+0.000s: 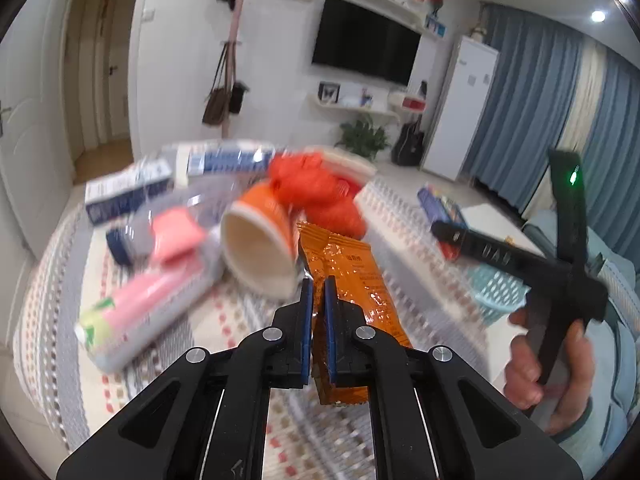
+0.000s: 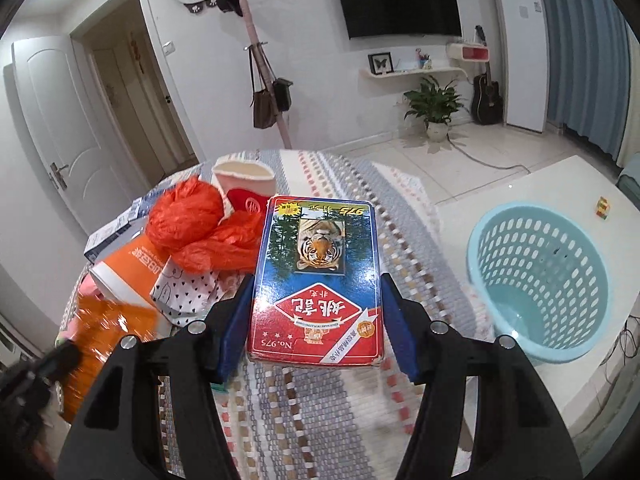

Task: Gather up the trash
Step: 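Carry both items over the blue basket and open both grippers to drop them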

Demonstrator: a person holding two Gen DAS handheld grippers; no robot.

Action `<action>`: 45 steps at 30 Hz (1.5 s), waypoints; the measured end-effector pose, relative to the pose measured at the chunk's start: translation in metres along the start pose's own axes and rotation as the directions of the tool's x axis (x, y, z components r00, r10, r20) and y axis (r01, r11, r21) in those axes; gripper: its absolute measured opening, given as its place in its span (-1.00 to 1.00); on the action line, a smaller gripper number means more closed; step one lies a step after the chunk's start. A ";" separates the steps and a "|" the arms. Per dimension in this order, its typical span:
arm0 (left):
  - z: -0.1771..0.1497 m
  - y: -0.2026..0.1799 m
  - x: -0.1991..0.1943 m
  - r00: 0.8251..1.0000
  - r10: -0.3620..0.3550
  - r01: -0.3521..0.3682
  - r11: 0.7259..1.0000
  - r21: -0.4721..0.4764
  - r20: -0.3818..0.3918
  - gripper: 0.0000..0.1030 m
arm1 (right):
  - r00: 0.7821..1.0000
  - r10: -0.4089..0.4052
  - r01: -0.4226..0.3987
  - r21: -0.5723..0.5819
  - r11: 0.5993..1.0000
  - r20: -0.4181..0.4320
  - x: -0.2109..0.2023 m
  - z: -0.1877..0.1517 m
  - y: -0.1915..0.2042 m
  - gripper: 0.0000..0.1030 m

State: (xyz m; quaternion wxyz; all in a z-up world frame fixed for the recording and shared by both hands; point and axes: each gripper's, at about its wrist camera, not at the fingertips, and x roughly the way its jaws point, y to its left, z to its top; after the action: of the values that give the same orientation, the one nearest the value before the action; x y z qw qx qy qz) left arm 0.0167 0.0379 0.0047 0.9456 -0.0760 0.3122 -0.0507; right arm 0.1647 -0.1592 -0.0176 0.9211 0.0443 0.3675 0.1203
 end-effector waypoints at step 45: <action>0.062 -0.249 0.273 0.901 -0.291 0.349 0.927 0.139 -0.321 -0.51 | 0.900 -0.298 0.377 0.223 0.899 -0.319 0.054 -0.043 -0.256 0.35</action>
State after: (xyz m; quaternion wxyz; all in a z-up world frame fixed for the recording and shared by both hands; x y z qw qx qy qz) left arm 0.2601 -0.2391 -0.0611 0.8700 -0.0260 0.4262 -0.2465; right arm 0.2217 -0.3937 -0.1284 0.8517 0.0913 0.5079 -0.0907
